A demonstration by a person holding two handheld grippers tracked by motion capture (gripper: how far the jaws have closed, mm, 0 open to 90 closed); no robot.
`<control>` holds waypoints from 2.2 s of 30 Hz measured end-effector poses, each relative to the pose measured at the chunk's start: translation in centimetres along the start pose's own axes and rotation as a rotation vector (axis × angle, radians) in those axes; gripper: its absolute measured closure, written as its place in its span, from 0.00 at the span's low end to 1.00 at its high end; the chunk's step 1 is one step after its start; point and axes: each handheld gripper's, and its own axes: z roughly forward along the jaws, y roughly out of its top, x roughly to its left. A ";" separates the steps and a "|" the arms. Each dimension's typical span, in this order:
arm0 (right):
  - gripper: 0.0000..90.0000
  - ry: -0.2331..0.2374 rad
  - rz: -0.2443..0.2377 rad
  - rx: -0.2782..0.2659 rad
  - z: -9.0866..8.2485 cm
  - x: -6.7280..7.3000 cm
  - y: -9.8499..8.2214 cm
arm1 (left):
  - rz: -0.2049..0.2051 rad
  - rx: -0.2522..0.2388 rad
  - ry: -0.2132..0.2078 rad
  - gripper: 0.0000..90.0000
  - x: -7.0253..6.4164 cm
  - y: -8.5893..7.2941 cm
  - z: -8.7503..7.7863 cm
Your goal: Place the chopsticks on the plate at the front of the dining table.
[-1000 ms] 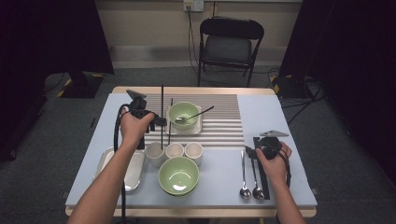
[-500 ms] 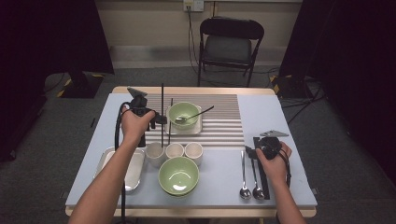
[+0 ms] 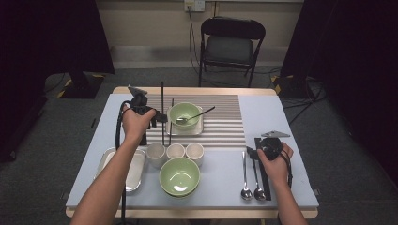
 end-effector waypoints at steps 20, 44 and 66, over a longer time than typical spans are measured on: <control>0.17 0.000 0.000 0.000 0.0 0.0 0.0 | 0.022 -0.005 -0.004 0.96 -0.2 0.7 0.5; 0.17 -0.001 0.002 0.002 0.0 0.0 0.0 | 0.008 -0.007 0.030 0.96 0.6 1.4 1.8; 0.17 0.000 -0.001 -0.001 0.0 0.0 0.0 | -0.014 -0.004 0.062 0.96 1.8 2.1 2.9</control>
